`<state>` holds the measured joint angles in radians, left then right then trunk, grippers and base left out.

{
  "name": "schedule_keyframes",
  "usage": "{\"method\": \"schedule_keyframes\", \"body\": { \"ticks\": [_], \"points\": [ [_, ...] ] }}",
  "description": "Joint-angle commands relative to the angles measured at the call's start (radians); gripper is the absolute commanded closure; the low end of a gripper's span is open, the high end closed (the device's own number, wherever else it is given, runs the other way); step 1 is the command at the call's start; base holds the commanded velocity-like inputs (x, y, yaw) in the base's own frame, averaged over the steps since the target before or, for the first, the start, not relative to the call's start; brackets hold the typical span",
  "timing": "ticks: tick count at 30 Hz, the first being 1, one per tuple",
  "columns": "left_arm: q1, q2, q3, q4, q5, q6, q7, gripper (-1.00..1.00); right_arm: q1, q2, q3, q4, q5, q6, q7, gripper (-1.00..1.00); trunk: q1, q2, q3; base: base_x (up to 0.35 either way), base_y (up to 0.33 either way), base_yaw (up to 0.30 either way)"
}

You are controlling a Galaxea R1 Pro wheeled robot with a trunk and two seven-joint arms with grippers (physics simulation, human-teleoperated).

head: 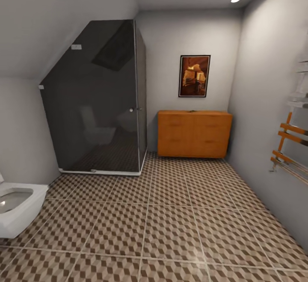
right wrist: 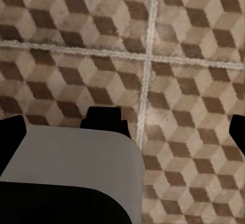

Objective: Take the four mousetraps from the cabinet in the bathroom and place them on the bathroom floor. Make sure all four end up on the same floor surface, and ensure that at least two of them are either under or directly next to the same bathroom sink.

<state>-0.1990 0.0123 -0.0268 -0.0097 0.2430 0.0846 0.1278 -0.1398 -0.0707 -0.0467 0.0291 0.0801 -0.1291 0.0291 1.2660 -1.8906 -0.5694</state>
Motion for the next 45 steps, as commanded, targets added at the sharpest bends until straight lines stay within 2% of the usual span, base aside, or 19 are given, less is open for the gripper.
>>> {"method": "schedule_keyframes", "body": {
  "ticks": [1, 9, 25, 45],
  "points": [
    [0.0, 0.0, -0.003, -0.001, 0.007, 0.004, 0.003, -1.0, -0.001, 0.0, -0.005, 0.003, 0.009, -0.006, 0.002, -1.0, 0.0, 0.0, -0.001, 0.325, 0.0, 0.0],
    [0.0, 0.0, -0.003, -0.001, 0.008, 0.004, 0.003, -1.0, -0.002, 0.001, -0.006, 0.003, 0.005, -0.007, -0.002, -1.0, 0.0, 0.0, 0.0, 0.325, 0.0, -0.021],
    [0.0, 0.0, -0.002, -0.001, 0.008, 0.004, 0.003, -1.0, -0.001, 0.003, -0.01, 0.003, 0.001, -0.006, -0.011, -1.0, 0.0, 0.0, 0.008, 0.325, 0.0, -0.211],
    [0.0, -0.001, 0.0, -0.002, 0.01, 0.003, 0.003, -1.0, -0.002, 0.003, -0.01, 0.003, 0.002, -0.003, -0.015, -1.0, 0.0, 0.0, 0.009, 0.325, 0.0, -0.015]
  ]
}}
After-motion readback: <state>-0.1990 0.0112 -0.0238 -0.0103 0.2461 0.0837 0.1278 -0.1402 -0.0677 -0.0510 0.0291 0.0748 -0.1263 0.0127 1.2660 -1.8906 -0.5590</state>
